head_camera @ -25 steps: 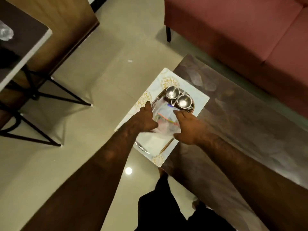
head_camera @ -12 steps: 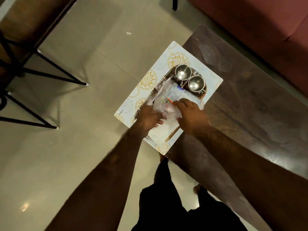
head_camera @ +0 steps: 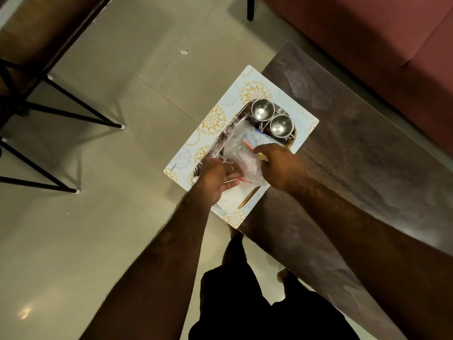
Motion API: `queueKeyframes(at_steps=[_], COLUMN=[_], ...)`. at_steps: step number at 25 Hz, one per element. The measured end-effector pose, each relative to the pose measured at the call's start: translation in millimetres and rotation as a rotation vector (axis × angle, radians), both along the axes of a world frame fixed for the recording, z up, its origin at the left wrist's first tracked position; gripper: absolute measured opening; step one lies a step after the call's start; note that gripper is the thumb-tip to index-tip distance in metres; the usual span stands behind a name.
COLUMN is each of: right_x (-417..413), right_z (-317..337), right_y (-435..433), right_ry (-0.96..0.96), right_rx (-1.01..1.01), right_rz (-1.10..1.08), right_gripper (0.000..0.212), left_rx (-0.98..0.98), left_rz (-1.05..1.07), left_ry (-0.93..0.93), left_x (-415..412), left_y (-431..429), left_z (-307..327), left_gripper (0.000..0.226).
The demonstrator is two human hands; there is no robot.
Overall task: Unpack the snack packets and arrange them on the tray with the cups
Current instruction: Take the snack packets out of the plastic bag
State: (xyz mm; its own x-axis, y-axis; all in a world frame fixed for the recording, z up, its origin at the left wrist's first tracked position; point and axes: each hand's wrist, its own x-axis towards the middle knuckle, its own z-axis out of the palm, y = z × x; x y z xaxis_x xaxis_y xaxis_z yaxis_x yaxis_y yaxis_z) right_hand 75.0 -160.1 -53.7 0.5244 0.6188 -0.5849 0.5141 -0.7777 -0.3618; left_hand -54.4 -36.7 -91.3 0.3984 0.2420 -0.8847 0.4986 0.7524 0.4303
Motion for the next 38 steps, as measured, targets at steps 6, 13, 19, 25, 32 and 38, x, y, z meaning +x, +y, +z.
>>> queueKeyframes(at_steps=[6, 13, 19, 25, 32, 38], right_x=[-3.4, -7.3, -8.4, -6.4, -3.1, -6.1], right_z=[1.2, 35.3, 56.2, 56.7, 79.6, 96.0], right_y=[-34.8, -51.7, -52.7, -54.6, -56.7, -56.3], right_ry=[-0.031, 0.028, -0.03, -0.156, -0.097, 0.106], right_rx=[0.115, 0.271, 0.163, 0.157, 0.209, 0.264], right_rz=[-0.305, -0.238, -0.036, 0.055, -0.047, -0.244], right_gripper=[0.069, 0.085, 0.083, 0.05, 0.031, 0.034], left_rx=[0.22, 0.083, 0.047, 0.029, 0.047, 0.37], left_rz=[-0.254, -0.215, -0.271, -0.498, -0.435, -0.753], left_ry=[0.07, -0.064, -0.023, 0.003, -0.071, -0.198], left_x=[4.3, 7.1, 12.7, 16.7, 11.7, 6.5], left_y=[-5.0, 2.3, 2.5, 5.4, 1.9, -6.4], left_z=[-3.3, 20.7, 48.5, 77.3, 100.3, 122.6], left_gripper=[0.026, 0.029, 0.046, 0.095, 0.055, 0.028])
